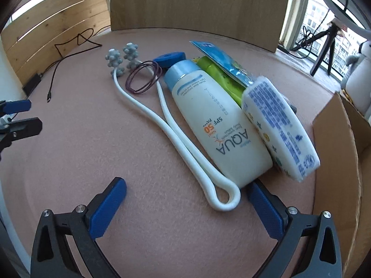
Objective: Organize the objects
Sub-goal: 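Close the right gripper on the white massage roller's looped handle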
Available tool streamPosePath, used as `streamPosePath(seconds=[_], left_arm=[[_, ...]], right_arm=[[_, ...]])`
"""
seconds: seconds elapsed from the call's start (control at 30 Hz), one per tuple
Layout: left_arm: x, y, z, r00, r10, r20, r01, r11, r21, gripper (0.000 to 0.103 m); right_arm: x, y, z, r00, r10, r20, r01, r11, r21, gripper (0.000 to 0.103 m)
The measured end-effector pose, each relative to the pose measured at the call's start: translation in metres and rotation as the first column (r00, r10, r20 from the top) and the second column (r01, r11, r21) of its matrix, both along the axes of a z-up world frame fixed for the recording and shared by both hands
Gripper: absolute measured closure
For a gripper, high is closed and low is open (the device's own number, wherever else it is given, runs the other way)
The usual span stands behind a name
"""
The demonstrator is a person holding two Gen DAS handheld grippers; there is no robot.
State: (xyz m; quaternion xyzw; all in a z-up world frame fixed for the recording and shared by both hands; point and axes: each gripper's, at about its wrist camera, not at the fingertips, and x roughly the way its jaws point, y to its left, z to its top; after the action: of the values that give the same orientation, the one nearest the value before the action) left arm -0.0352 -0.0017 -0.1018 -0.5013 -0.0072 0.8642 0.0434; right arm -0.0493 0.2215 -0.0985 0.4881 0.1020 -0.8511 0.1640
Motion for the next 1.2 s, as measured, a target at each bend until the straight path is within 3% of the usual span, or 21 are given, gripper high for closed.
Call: streamPosePath(seconds=[0.1, 0.17, 0.27, 0.33, 0.37, 0.43, 0.47, 0.6, 0.8, 0.87, 0.93, 1.17, 1.2], left_arm=[[-0.003, -0.007, -0.014, 0.999, 0.025, 0.019, -0.026, 0.999, 0.032, 0.0], [-0.003, -0.01, -0.021, 0.999, 0.036, 0.032, -0.038, 0.998, 0.044, 0.0], [-0.002, -0.02, -0.032, 0.997, 0.062, 0.044, -0.065, 0.996, 0.069, 0.0], [0.001, -0.019, -0.034, 0.999, 0.051, 0.017, -0.052, 0.997, 0.052, 0.0], [0.002, -0.017, -0.035, 0.999, 0.038, 0.006, -0.039, 0.999, 0.028, 0.0], [0.008, -0.01, -0.04, 0.999, 0.001, -0.041, -0.002, 0.999, -0.036, 0.0], [0.012, -0.011, -0.041, 0.997, 0.005, -0.078, -0.006, 1.0, -0.023, 0.0], [0.01, -0.01, -0.041, 0.998, 0.005, -0.058, -0.005, 1.0, -0.012, 0.0], [0.008, -0.034, -0.027, 0.995, 0.061, -0.082, -0.046, 0.984, 0.175, 0.002], [0.005, -0.035, -0.024, 0.993, 0.061, -0.102, -0.043, 0.985, 0.167, 0.008], [0.004, -0.033, -0.021, 0.991, 0.027, -0.128, -0.006, 0.986, 0.166, 0.024], [-0.011, -0.016, -0.02, 0.974, -0.14, -0.178, 0.172, 0.968, 0.184, 0.037], [-0.014, -0.014, -0.018, 0.969, -0.165, -0.182, 0.199, 0.962, 0.189, 0.049]], right_arm=[[-0.001, -0.003, 0.001, 0.999, 0.038, -0.024, -0.039, 0.999, -0.021, 0.001], [0.002, -0.007, 0.002, 0.998, 0.047, -0.033, -0.048, 0.998, -0.032, 0.007], [0.017, -0.013, 0.007, 0.996, 0.066, -0.053, -0.069, 0.997, -0.046, 0.036], [0.029, -0.022, 0.009, 0.994, 0.085, -0.062, -0.088, 0.995, -0.049, 0.072], [0.033, -0.027, 0.01, 0.994, 0.093, -0.056, -0.097, 0.994, -0.059, 0.082], [0.04, -0.041, 0.01, 0.992, 0.119, -0.043, -0.121, 0.99, -0.069, 0.083], [0.043, -0.046, 0.01, 0.991, 0.123, -0.049, -0.126, 0.99, -0.06, 0.083], [0.059, -0.053, 0.01, 0.993, 0.113, -0.034, -0.116, 0.987, -0.109, 0.083], [0.11, -0.053, 0.01, 0.984, 0.177, -0.005, -0.176, 0.975, -0.138, 0.083], [0.126, -0.052, 0.011, 0.978, 0.206, 0.0, -0.205, 0.97, -0.128, 0.083], [0.133, -0.048, 0.011, 0.974, 0.225, 0.01, -0.222, 0.966, -0.136, 0.083], [0.138, -0.026, 0.012, 0.941, 0.336, 0.039, -0.328, 0.935, -0.132, 0.083], [0.137, -0.024, 0.012, 0.942, 0.334, 0.038, -0.327, 0.937, -0.126, 0.083]])
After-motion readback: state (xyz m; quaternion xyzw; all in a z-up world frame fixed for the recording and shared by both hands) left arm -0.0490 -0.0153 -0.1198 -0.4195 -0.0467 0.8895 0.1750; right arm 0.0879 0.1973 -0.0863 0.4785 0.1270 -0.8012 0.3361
